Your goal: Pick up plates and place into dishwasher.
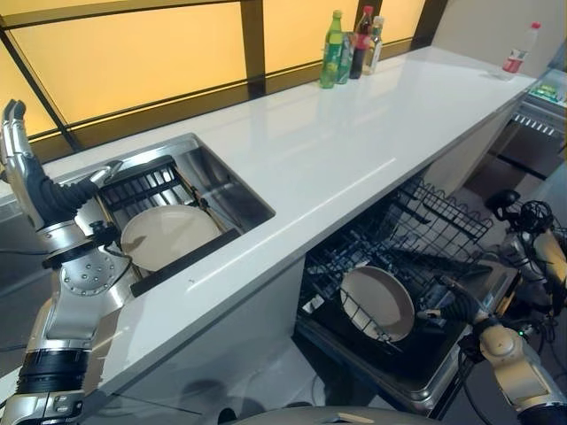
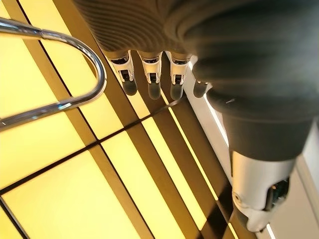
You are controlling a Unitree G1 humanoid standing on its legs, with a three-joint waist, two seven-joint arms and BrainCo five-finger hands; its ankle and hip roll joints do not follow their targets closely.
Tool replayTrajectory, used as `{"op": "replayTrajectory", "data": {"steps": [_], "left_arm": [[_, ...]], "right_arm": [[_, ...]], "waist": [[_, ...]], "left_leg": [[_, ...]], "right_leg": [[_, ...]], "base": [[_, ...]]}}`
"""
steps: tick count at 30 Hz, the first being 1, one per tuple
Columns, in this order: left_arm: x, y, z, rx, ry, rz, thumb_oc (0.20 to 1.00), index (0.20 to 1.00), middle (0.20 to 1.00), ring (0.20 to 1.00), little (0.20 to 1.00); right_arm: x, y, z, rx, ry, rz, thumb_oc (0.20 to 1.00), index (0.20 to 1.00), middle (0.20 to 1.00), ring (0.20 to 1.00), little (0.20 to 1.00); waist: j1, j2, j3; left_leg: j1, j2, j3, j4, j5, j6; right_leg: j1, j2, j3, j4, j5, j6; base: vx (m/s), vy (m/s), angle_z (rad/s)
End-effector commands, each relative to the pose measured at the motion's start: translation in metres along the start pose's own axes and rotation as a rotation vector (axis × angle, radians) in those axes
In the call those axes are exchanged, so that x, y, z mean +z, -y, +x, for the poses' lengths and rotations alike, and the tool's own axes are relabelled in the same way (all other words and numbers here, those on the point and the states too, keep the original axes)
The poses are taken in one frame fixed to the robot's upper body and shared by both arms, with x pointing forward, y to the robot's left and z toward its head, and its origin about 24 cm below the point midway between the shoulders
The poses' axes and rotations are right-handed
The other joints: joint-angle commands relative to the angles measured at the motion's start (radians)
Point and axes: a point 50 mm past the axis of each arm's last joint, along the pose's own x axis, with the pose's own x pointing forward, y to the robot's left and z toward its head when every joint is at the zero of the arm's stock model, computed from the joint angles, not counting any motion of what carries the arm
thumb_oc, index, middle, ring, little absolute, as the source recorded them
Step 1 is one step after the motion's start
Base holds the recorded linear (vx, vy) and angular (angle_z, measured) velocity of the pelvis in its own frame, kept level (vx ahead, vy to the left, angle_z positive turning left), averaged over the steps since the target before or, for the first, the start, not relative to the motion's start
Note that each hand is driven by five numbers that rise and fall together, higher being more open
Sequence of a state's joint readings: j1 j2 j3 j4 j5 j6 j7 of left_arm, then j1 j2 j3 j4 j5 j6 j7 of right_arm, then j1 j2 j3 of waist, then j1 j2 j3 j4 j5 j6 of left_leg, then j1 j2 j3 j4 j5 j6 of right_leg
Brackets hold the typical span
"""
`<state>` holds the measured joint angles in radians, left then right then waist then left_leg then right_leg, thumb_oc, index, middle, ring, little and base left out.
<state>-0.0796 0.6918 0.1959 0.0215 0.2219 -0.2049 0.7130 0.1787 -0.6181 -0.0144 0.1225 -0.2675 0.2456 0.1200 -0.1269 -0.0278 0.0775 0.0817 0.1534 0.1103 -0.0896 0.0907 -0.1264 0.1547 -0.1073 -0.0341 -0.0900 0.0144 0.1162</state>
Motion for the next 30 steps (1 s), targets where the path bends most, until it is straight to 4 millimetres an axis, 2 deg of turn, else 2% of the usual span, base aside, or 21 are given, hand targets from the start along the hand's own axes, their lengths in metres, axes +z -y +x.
{"op": "replayTrajectory", "data": {"steps": [1,3,5,6,7,9,11,14,18,24,30], "left_arm": [[-0.01,-0.014,0.012,0.006,-0.011,0.061,1.0,1.0,1.0,1.0,1.0],[-0.019,-0.016,0.008,-0.028,-0.061,0.104,1.0,1.0,1.0,1.0,1.0],[-0.026,-0.017,0.003,-0.044,-0.092,0.131,1.0,1.0,1.0,1.0,1.0],[-0.031,-0.019,0.0,-0.058,-0.115,0.154,1.0,1.0,1.0,1.0,1.0],[-0.032,-0.019,-0.001,-0.068,-0.124,0.162,1.0,1.0,1.0,1.0,1.0],[-0.039,-0.02,-0.002,-0.103,-0.162,0.203,1.0,1.0,1.0,1.0,1.0],[-0.047,-0.014,-0.004,-0.193,-0.206,0.239,1.0,1.0,1.0,1.0,1.0],[-0.052,0.0,-0.005,-0.351,-0.244,0.258,1.0,1.0,1.0,1.0,1.0],[-0.059,0.011,0.003,-0.495,-0.269,0.329,1.0,1.0,1.0,1.0,1.0],[-0.064,0.018,0.016,-0.581,-0.307,0.374,1.0,1.0,1.0,1.0,1.0],[-0.08,0.032,0.008,-0.723,-0.422,0.392,1.0,1.0,1.0,1.0,1.0]], "right_arm": [[0.032,0.048,-0.003,-0.181,0.147,0.018,1.0,1.0,1.0,1.0,1.0],[0.043,0.064,-0.009,-0.269,0.214,0.077,1.0,1.0,1.0,1.0,1.0],[0.056,0.078,-0.016,-0.346,0.299,0.105,1.0,1.0,1.0,1.0,1.0],[0.068,0.089,-0.024,-0.404,0.377,0.13,1.0,1.0,1.0,1.0,1.0],[0.071,0.091,-0.026,-0.42,0.403,0.14,1.0,1.0,1.0,1.0,1.0],[0.088,0.101,-0.035,-0.486,0.536,0.191,1.0,1.0,1.0,1.0,1.0],[0.101,0.107,-0.042,-0.537,0.636,0.241,1.0,1.0,1.0,1.0,1.0],[0.115,0.118,-0.051,-0.598,0.747,0.314,1.0,1.0,1.0,1.0,1.0],[0.117,0.123,-0.059,-0.612,0.821,0.319,1.0,1.0,1.0,1.0,1.0],[0.118,0.124,-0.059,-0.586,0.812,0.289,1.0,1.0,1.0,1.0,1.0],[0.127,0.138,-0.06,-0.597,0.827,0.226,1.0,1.0,1.0,1.0,1.0]], "waist": [[-0.013,0.027,-0.032],[-0.018,0.034,-0.028],[-0.022,0.036,-0.02],[-0.021,0.037,-0.01],[-0.02,0.038,-0.006],[-0.007,0.05,0.007],[0.003,0.058,0.018],[-0.008,0.074,0.032],[-0.041,0.095,0.04],[-0.076,0.116,0.048],[-0.11,0.156,0.088]], "left_leg": [[0.02,0.074,0.016,0.05,-0.053,-0.014],[0.01,0.074,0.011,0.09,-0.064,-0.018],[-0.009,0.065,-0.002,0.161,-0.098,-0.021],[-0.031,0.052,-0.024,0.201,-0.111,-0.015],[-0.037,0.049,-0.031,0.214,-0.118,-0.013],[-0.059,0.016,-0.099,0.173,-0.091,0.011],[-0.071,-0.007,-0.131,0.145,-0.076,0.016],[-0.066,-0.023,-0.135,0.142,-0.085,0.018],[-0.038,-0.048,-0.114,0.119,-0.094,0.026],[-0.017,-0.087,-0.073,0.097,-0.113,0.047],[-0.019,-0.129,-0.049,0.072,-0.114,0.067]], "right_leg": [[-0.083,0.053,0.043,0.088,-0.044,-0.013],[-0.091,0.058,0.052,0.099,-0.045,-0.022],[-0.094,0.056,0.067,0.109,-0.053,-0.03],[-0.098,0.057,0.085,0.12,-0.049,-0.038],[-0.098,0.057,0.091,0.125,-0.052,-0.039],[-0.113,0.063,0.129,0.146,-0.048,-0.043],[-0.107,0.06,0.149,0.151,-0.06,-0.039],[-0.127,0.047,0.156,0.168,-0.07,-0.028],[-0.143,0.021,0.153,0.17,-0.056,-0.003],[-0.17,-0.016,0.169,0.18,-0.043,0.03],[-0.224,-0.044,0.194,0.215,-0.036,0.051]], "base": [[0.0,0.0,0.0],[0.04,0.014,-0.02],[0.08,0.053,-0.07],[0.06,0.076,-0.09],[0.07,0.15,-0.15],[0.09,0.223,-0.31],[0.12,0.219,-0.55],[0.06,0.216,-0.37],[0.12,0.228,-0.04],[0.12,0.186,-0.09],[0.04,0.233,-0.16]]}}
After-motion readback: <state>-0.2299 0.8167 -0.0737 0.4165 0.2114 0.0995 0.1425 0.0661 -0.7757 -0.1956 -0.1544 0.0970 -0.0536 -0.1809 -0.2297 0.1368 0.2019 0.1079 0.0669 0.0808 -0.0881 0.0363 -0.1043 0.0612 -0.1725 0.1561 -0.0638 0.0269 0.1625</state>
